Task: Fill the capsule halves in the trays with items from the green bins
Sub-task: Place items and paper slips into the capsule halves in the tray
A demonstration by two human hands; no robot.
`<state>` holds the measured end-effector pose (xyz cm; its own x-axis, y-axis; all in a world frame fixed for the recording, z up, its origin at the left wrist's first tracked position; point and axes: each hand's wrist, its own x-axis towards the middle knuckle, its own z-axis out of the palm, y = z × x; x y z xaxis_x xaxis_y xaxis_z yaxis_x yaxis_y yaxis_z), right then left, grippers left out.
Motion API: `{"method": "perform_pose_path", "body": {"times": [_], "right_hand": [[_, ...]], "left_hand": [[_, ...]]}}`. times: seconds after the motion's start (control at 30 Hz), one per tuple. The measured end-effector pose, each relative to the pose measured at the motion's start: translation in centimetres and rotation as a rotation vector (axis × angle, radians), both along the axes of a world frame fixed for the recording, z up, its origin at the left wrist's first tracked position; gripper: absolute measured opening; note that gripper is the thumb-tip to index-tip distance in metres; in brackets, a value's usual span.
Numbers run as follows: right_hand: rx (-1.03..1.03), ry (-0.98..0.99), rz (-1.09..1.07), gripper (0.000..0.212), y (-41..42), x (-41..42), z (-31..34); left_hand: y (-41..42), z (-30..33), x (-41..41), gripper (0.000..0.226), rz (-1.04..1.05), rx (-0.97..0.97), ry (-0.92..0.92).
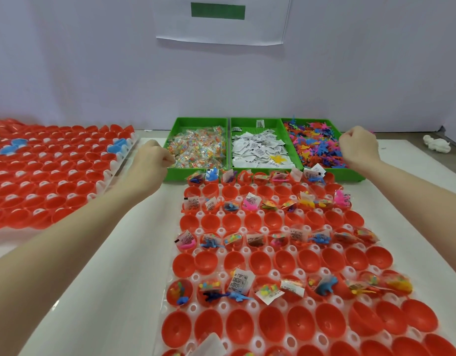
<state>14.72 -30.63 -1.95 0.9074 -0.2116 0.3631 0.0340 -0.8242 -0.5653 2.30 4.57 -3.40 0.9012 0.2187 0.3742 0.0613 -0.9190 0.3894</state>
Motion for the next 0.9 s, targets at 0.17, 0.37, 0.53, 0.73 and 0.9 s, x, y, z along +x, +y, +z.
{"method": "perform_pose_path", "body": {"times": [0.17, 0.37, 0.53, 0.73, 0.9], "right_hand": [[0.09, 0.064, 0.053, 0.047, 3.6, -0.4, 1.2], [-0.164, 0.253, 0.436, 0.039, 9.1, -1.1, 1.0], [-0.42, 0.334, 0.471, 0.035, 11.5, -1.1, 0.6], [-0.551, 0.391, 0.457, 0.024, 11.3, -0.5, -0.2], [-0.487, 0.322, 0.391, 0.031, 11.9, -0.4, -0.6]], "left_hand": [[-0.1, -0.3, -0.3, 0.027, 0.016, 0.003, -0.002], [0.2, -0.7, -0.3, 0.026, 0.027, -0.001, 0.068], [0.0, -0.8, -0.9, 0.023, 0.048, -0.144, -0.067], [0.1, -0.3, -2.3, 0.017, 0.146, -0.293, -0.262], [-0.4, 0.3, -3.0, 0.016, 0.142, -0.376, -0.287]]}}
